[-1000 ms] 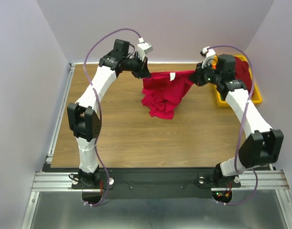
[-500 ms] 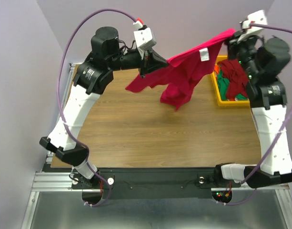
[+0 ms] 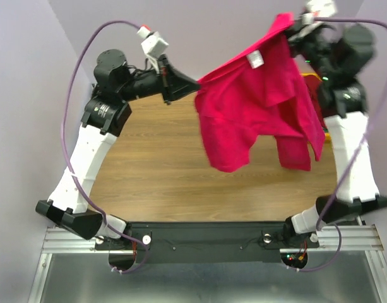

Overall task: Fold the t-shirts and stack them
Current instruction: Flatten the tshirt out

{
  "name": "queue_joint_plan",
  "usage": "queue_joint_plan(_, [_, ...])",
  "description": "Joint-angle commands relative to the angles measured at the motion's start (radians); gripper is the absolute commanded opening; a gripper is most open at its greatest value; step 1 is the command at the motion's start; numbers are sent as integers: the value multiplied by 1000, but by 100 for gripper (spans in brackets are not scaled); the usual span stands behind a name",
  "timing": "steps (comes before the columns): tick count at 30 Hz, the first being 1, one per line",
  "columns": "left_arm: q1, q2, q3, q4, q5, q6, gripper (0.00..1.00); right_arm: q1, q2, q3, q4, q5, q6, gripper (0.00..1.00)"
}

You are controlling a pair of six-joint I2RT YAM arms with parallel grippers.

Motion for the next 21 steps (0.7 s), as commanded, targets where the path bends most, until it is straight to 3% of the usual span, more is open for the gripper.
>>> queue_joint_plan(1, [171,-106,-235,-69,125,-136,0,24,112,-94,100,-127,21,1])
queue_joint_plan(6, [253,-142,-441,-388,23,149,0,264,244,-347,105,-158,-89,8])
queue_joint_plan(7, [273,-142,-476,-457,-30,172,0,301,282,-361,108,-151,-94,26])
queue_joint_plan(9, [355,-142,-585,-491,-102,192,8,375,356,-343,108,-85,-50,52])
queue_joint_plan(10, [385,-140,-613,-502,-218,192,9,383,440,-269,90,3,-15,69])
queue_joint_plan(12, [467,-102,-656,-519,-300,224,10,374,496,-192,47,85,76,81])
queue_joint_plan(15, [616,5,-680,-522,-330,264,13,339,485,-177,-80,104,87,85])
queue_joint_plan(18, [733,140,-650,-519,-367,290,16,331,377,-327,-223,53,58,87])
queue_joint_plan(21, [808,256,-577,-557,-425,356,28,329,254,-529,-341,55,46,89])
